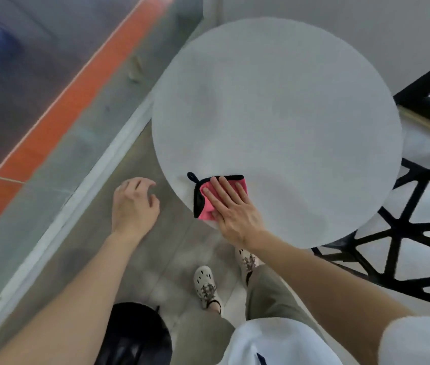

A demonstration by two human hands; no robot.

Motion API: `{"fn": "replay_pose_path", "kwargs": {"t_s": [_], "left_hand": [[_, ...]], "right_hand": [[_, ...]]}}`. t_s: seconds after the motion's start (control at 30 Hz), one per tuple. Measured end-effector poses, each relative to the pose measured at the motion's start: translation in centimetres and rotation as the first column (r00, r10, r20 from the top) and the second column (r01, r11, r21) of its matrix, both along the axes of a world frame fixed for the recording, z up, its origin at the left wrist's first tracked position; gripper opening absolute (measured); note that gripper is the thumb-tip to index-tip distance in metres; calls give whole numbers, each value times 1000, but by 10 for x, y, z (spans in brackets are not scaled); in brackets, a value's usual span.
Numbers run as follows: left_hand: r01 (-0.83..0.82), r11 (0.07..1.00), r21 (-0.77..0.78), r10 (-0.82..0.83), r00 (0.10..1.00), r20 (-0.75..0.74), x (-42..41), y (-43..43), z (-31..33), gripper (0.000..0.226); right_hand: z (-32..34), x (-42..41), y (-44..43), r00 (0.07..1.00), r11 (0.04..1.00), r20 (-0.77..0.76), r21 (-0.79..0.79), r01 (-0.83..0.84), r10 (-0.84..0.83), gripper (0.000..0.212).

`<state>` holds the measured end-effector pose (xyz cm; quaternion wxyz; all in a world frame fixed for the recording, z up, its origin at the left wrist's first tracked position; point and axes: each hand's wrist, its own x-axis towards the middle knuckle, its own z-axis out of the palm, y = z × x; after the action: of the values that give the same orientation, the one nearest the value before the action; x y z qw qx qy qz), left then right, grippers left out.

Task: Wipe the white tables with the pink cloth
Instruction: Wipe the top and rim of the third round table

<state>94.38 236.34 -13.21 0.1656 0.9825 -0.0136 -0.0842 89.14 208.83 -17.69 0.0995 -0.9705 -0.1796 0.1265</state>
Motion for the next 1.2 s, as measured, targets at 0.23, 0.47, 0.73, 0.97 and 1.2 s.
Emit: {"fn": "replay_pose_path", "kwargs": {"t_s": [0.23,0.47,0.73,0.97,1.2], "left_hand": [[-35,999,-10,34,998,-61,11,6,0,23],[37,999,29,-36,999,-40,94,-49,7,63],[266,950,165,-233,953,-196,231,-162,31,106],[426,890,163,-364,879,-308,282,-251,27,132],[418,883,215,-355,892,-279,278,-253,12,132]], "right_hand": [[-9,141,58,993,992,-15,55,-118,119,60],[-19,298,67,990,985,27,105,-140,138,60],[-18,424,-44,992,986,21,117,120,-123,61],[-16,421,-226,886,886,67,115,450,-459,62],[-11,317,-348,640,641,54,118,758,-767,64]]}}
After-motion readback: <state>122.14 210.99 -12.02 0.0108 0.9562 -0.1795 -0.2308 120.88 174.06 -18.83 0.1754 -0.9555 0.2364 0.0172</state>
